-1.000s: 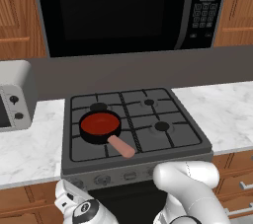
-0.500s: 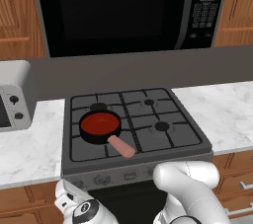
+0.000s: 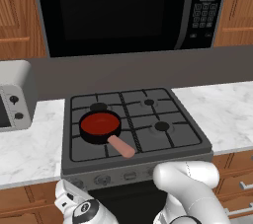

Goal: Wait until the marinara sauce is simmered to a deep red color and then turn off the stove.

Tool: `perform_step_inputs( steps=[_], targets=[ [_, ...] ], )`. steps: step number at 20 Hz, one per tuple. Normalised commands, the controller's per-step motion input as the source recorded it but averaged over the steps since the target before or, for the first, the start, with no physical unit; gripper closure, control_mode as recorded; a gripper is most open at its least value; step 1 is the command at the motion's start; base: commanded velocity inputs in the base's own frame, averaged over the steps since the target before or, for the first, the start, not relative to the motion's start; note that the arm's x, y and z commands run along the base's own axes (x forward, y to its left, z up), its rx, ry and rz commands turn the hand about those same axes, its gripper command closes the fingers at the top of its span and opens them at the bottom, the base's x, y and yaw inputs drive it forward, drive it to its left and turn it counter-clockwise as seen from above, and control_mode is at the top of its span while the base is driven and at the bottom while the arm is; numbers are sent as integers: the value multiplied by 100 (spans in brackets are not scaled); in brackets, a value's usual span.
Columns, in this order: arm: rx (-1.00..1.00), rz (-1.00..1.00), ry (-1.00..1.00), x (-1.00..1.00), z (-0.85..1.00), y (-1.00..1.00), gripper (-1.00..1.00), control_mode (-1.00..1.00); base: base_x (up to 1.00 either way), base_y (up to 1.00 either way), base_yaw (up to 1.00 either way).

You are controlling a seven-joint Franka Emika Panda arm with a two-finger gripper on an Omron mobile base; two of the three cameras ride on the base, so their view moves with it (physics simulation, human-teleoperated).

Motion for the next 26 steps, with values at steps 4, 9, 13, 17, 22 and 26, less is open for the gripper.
perform_step_inputs(
  steps=[4,9,13,17,22,26],
  targets=[
    [0,0,0,0,0,0,-100,-100,0,0,0],
    [0,0,0,0,0,0,-100,-100,0,0,0],
    [0,0,0,0,0,0,-100,-100,0,0,0],
    [0,0,0,0,0,0,-100,-100,0,0,0],
    [0,0,0,0,0,0,-100,-100,0,0,0],
    [0,0,0,0,0,0,-100,-100,0,0,0]
  ],
)
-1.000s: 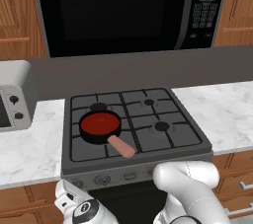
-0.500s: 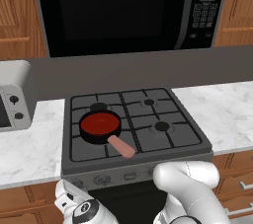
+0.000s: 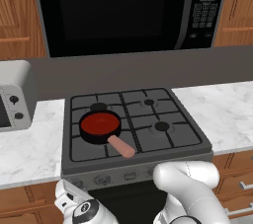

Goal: Wait until the marinara sauce is simmered to a deep red color and then turn off the stove.

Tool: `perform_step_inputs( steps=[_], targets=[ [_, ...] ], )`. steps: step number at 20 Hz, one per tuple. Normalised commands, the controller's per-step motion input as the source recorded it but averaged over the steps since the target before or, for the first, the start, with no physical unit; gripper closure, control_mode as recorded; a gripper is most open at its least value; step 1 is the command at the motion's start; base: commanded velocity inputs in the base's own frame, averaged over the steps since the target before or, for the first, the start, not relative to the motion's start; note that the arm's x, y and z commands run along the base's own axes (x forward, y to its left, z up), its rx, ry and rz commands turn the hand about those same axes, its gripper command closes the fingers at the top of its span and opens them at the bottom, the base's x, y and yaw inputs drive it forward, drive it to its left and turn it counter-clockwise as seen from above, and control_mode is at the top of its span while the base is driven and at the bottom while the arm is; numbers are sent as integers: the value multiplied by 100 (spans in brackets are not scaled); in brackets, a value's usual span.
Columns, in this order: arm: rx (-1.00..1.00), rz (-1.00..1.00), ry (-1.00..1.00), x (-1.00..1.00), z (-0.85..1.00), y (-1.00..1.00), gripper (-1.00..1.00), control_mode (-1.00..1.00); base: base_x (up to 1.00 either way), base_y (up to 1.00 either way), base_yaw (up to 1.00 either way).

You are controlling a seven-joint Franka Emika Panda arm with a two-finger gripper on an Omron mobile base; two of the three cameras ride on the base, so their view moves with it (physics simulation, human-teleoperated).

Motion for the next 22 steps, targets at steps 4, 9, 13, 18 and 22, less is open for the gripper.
perform_step_inputs(
  steps=[4,9,13,18,22],
  targets=[
    [0,0,0,0,0,0,-100,-100,0,0,0],
    [0,0,0,0,0,0,-100,-100,0,0,0],
    [0,0,0,0,0,0,-100,-100,0,0,0],
    [0,0,0,0,0,0,100,-100,0,0,0],
    [0,0,0,0,0,0,100,-100,0,0,0]
  ],
)
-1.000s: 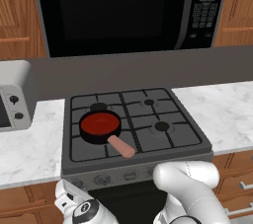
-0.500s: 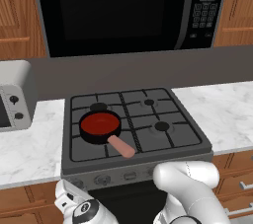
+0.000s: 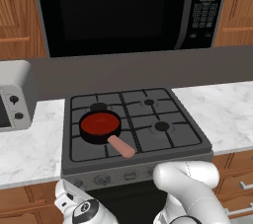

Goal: Wait until the marinara sauce is simmered to a deep red color and then turn off the stove.

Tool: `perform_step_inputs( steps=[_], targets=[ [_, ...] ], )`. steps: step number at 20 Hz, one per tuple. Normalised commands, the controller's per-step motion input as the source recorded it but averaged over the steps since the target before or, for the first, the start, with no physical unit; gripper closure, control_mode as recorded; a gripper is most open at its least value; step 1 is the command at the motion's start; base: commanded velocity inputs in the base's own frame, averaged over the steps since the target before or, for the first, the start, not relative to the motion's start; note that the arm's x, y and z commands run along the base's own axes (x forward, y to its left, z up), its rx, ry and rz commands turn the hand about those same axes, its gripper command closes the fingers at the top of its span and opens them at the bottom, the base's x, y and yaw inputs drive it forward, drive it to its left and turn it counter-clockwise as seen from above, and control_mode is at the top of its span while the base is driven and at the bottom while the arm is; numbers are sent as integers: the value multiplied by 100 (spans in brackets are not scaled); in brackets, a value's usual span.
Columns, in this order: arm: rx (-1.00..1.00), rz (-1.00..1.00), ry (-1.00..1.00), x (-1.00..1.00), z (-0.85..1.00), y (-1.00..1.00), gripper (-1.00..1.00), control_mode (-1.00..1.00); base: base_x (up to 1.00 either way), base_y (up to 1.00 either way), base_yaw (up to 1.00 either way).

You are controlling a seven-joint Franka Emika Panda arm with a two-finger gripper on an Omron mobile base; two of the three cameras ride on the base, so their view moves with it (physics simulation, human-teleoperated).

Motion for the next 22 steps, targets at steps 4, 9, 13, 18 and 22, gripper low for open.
perform_step_inputs(
  steps=[4,9,13,18,22],
  targets=[
    [0,0,0,0,-1,0,100,-100,0,0,0],
    [8,0,-5,-1,-10,-1,100,-100,0,0,0],
    [17,0,-11,0,-11,-1,100,-100,0,0,0],
    [22,0,-10,0,-14,0,100,-100,0,0,0],
    [24,0,-8,0,-11,-1,100,-100,0,0,0]
  ],
)
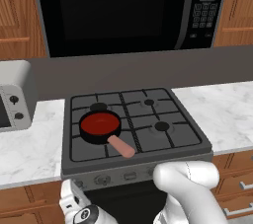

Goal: Wait until the marinara sauce is simmered to a deep red color and then turn off the stove.

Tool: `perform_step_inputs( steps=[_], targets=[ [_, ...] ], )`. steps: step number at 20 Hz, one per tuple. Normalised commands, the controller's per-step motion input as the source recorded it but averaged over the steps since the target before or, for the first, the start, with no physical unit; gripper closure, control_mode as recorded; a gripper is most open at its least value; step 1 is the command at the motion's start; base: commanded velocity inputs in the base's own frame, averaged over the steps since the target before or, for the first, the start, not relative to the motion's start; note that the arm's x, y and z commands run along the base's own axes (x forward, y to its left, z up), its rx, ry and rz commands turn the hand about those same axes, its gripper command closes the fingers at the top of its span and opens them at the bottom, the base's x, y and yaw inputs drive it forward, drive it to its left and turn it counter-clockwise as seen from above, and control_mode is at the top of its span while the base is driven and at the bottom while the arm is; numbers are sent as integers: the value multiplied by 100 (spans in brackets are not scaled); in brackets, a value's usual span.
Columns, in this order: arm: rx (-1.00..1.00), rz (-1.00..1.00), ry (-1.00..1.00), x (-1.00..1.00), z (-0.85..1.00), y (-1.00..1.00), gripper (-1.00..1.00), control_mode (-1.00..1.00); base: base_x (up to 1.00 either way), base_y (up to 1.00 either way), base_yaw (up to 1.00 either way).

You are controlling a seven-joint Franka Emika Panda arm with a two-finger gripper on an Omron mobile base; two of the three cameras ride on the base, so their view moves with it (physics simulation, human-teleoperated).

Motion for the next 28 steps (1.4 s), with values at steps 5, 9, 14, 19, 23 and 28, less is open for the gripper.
perform_step_inputs(
  steps=[5,9,14,19,23,28],
  targets=[
    [26,-2,-4,0,-1,0,100,-100,0,0,0],
    [25,-2,-1,0,0,0,100,-100,0,0,0],
    [27,-3,0,0,-4,0,100,-100,0,0,0],
    [30,-3,0,0,-5,0,100,-100,0,0,0],
    [32,-4,-2,0,-6,-1,100,-100,0,0,0],
    [34,-5,-2,0,-8,-1,100,-100,0,0,0]
  ],
)
